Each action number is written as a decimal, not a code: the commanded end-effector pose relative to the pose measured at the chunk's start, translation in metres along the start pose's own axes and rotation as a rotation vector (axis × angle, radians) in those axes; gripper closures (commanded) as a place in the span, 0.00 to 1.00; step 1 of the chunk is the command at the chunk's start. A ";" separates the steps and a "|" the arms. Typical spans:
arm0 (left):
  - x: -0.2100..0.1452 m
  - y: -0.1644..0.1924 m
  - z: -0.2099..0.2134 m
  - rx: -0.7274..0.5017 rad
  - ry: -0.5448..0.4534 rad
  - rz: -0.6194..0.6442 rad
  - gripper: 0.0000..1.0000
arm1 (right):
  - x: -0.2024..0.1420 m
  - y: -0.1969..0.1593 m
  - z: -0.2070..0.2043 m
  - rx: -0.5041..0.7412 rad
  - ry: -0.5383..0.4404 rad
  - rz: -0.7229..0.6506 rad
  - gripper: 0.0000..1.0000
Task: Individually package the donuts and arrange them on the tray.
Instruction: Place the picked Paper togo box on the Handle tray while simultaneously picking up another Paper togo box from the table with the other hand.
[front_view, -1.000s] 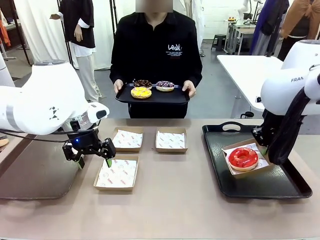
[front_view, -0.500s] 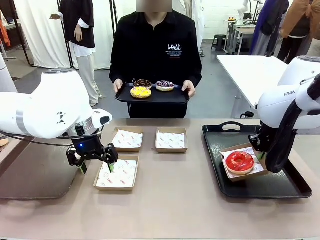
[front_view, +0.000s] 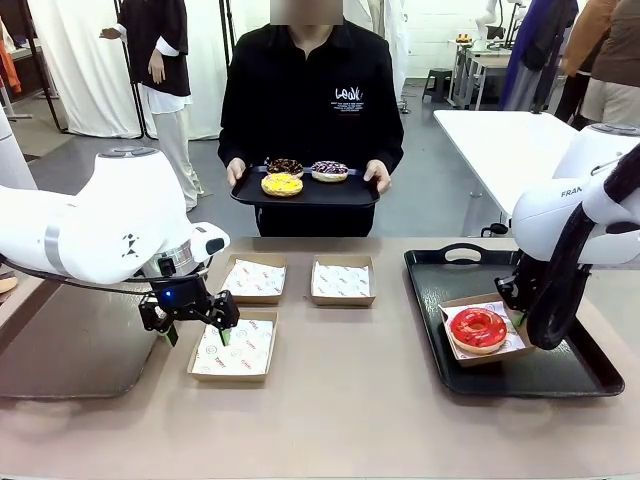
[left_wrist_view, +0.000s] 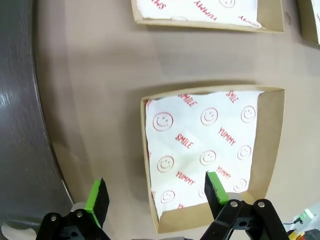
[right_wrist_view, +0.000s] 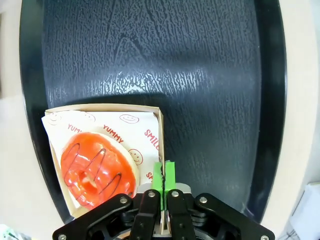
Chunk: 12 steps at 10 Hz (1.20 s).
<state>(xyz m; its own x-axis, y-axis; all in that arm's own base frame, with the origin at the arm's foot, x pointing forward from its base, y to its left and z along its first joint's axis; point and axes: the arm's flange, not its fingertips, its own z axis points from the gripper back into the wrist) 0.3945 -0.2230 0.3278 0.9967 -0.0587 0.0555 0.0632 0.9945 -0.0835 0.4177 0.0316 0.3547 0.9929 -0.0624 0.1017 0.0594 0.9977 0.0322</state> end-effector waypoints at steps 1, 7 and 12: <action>0.006 -0.005 -0.008 0.036 -0.058 0.002 0.00 | 0.004 -0.004 -0.003 0.036 -0.011 0.016 0.99; 0.008 -0.005 -0.007 0.031 -0.094 -0.003 1.00 | 0.004 -0.008 -0.001 0.055 -0.002 0.017 0.00; 0.008 -0.004 -0.005 0.029 -0.074 0.003 1.00 | 0.003 -0.010 0.000 0.067 0.028 -0.006 0.00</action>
<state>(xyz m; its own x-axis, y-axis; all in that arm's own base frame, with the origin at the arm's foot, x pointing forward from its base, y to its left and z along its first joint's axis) 0.4026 -0.2245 0.3241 0.9883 -0.0841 0.1274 0.0932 0.9933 -0.0679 0.4177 0.0243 0.3543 0.9930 -0.0760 0.0901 0.0708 0.9957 0.0596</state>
